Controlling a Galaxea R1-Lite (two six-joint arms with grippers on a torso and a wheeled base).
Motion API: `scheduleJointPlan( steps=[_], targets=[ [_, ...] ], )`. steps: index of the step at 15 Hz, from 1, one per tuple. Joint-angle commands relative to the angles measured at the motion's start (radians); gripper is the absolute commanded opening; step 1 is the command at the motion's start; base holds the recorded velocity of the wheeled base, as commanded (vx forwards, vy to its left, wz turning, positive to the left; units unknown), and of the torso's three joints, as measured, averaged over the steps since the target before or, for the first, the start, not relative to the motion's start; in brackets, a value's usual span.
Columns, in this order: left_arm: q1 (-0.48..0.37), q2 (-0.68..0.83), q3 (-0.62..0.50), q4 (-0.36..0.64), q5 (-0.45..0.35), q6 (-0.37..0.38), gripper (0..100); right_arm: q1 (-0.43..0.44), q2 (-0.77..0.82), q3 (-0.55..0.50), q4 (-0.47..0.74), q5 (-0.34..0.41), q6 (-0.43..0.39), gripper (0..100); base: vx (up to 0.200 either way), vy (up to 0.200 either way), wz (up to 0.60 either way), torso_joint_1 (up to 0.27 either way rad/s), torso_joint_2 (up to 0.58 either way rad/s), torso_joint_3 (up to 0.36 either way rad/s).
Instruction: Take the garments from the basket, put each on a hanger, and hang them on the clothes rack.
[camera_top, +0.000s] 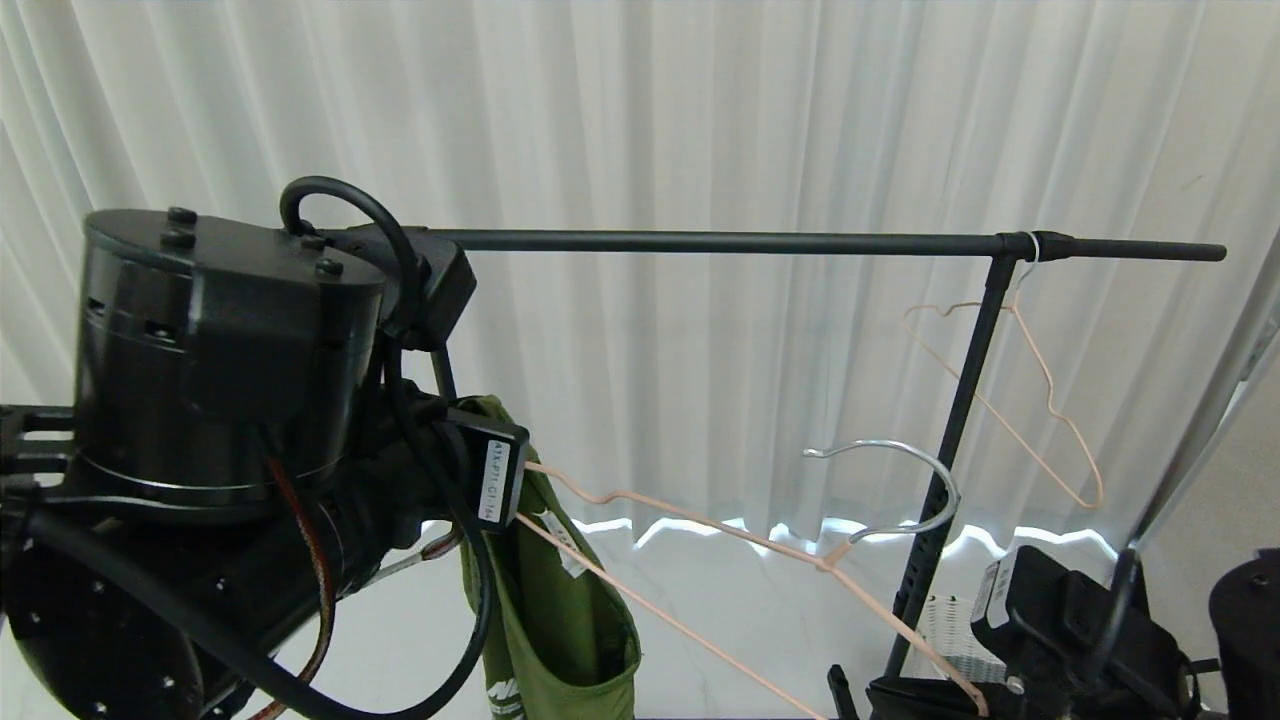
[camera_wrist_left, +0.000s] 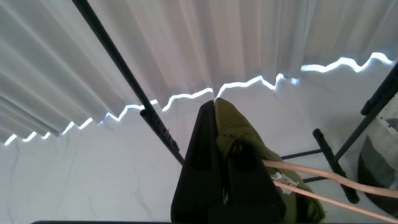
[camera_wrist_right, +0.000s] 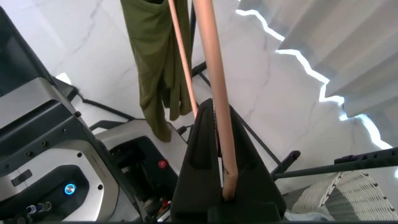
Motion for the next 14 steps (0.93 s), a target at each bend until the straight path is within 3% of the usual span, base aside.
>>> scheduleJointPlan(
  steps=[1, 7, 11, 14],
  targets=[
    [0.003, -0.005, -0.004, 0.0, 0.001, -0.003, 0, 0.0, -0.014, 0.003, 0.004, 0.0, 0.0, 0, 0.0, 0.0, 0.0, 0.0, 0.0, 0.0],
    [-0.041, -0.023, 0.005, 0.004, 0.001, -0.005, 0, 0.0, 0.017, -0.02, -0.002, -0.002, 0.002, 0, 0.0, 0.0, 0.0, 0.0, 0.0, 0.0],
    [-0.142, -0.022, 0.005, 0.006, 0.001, -0.077, 0, 0.002, 0.061, -0.06, 0.0, 0.004, 0.0, 0, 0.0, 0.0, 0.0, 0.0, 0.0, 0.0],
    [-0.164, -0.023, -0.002, 0.004, 0.004, -0.115, 0, 0.008, 0.078, -0.061, 0.004, 0.01, 0.0, 0, 0.0, 0.0, 0.0, 0.0, 0.0, 0.0]
  ],
)
